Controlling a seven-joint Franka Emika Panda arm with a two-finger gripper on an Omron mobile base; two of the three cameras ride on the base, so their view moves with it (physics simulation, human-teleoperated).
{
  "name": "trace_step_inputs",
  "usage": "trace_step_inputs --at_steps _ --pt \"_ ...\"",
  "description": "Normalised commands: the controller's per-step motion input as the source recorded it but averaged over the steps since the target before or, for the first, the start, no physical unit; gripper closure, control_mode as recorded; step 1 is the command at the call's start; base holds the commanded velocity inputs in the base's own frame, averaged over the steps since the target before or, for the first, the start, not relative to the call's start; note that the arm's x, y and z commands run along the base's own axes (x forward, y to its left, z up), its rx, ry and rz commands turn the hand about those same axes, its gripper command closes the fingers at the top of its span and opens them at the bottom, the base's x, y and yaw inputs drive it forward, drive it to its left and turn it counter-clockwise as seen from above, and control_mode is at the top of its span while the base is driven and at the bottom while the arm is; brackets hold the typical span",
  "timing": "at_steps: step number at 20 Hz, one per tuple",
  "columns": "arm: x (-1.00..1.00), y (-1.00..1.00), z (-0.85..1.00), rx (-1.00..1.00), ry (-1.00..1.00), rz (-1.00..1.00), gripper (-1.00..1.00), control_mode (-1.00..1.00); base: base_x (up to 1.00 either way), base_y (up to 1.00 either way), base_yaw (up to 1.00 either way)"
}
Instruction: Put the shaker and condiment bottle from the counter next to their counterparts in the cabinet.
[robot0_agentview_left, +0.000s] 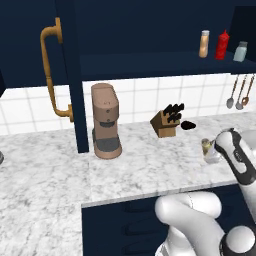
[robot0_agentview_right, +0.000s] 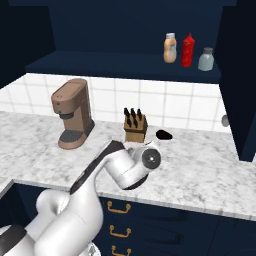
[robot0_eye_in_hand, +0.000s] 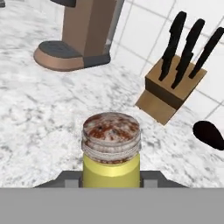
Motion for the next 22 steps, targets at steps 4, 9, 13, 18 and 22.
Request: trace_step_inputs --at_steps 4,9,13,18,22 --pt "0.0 -0.02 0.39 -0.09 -0.14 -0.44 1.0 -1.0 0.0 0.0 0.0" --pt "0.0 -0.07 0.43 -0.04 -0.11 -0.45 1.0 -1.0 0.0 0.0 0.0" --pt "0.0 -0.17 0.38 0.0 -0.08 -0.45 1.0 -1.0 0.0 0.0 0.0" --pt "0.0 -0.21 0.36 0.0 -0.11 -0.45 1.0 -1.0 0.0 0.0 0.0" --pt "-0.1 -0.17 0.51 0.0 -0.23 -0.38 1.0 -1.0 0.0 0.0 0.0"
